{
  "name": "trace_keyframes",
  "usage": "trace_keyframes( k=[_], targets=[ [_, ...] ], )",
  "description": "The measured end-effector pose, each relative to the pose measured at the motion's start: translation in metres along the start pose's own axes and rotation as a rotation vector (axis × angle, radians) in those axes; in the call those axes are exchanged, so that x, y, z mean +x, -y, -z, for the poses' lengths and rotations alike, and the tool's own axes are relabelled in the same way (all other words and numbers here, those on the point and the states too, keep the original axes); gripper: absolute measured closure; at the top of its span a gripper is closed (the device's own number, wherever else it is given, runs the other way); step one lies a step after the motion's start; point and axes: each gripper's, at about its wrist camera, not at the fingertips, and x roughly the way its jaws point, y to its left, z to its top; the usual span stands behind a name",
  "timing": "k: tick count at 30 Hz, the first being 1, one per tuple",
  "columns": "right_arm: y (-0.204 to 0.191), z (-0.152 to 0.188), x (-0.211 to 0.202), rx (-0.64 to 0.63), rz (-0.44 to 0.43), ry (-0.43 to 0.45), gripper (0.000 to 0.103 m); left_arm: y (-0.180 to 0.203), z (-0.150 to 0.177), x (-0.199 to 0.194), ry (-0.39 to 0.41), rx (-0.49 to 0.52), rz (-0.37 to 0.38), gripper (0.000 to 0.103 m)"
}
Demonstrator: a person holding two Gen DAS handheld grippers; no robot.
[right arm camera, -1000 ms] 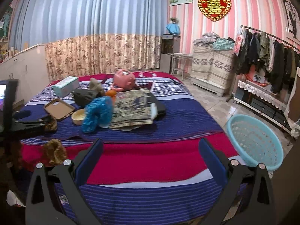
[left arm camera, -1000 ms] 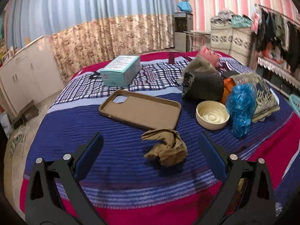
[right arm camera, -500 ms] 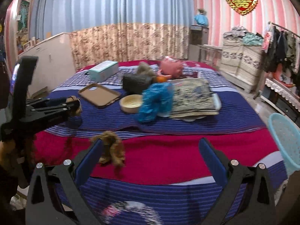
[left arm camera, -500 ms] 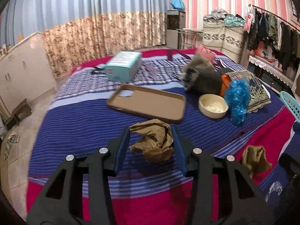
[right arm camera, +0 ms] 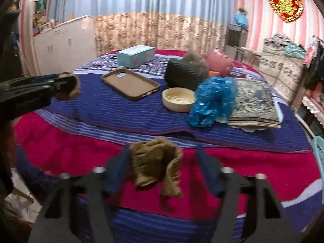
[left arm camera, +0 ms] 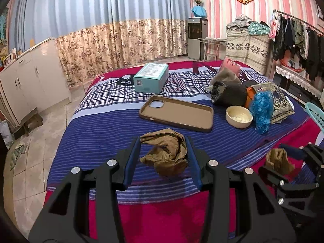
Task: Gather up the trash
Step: 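Carry the brown cloth with the right gripper over the blue basket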
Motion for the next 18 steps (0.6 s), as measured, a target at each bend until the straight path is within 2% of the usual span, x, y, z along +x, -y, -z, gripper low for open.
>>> trace_keyframes(
  k=[1,6,11,18],
  targets=[
    [0.001,-0.001,0.000,0.001,-0.022,-0.001,0.059,0.004,0.001,0.001,-0.004,0.011,0.000,0.059],
    [0.022,-0.004,-0.020,0.038,-0.036,0.065,0.060,0.021,-0.003,-0.001,-0.004,0.031,0.008,0.059],
    [0.081,-0.012,-0.052,0.130,0.052,0.131,0.060,0.045,-0.019,-0.003,0.018,0.039,0.032,0.059],
    [0.187,-0.019,-0.095,0.244,0.245,0.204,0.060,0.101,-0.051,-0.005,0.078,0.066,0.109,0.059]
  ],
)
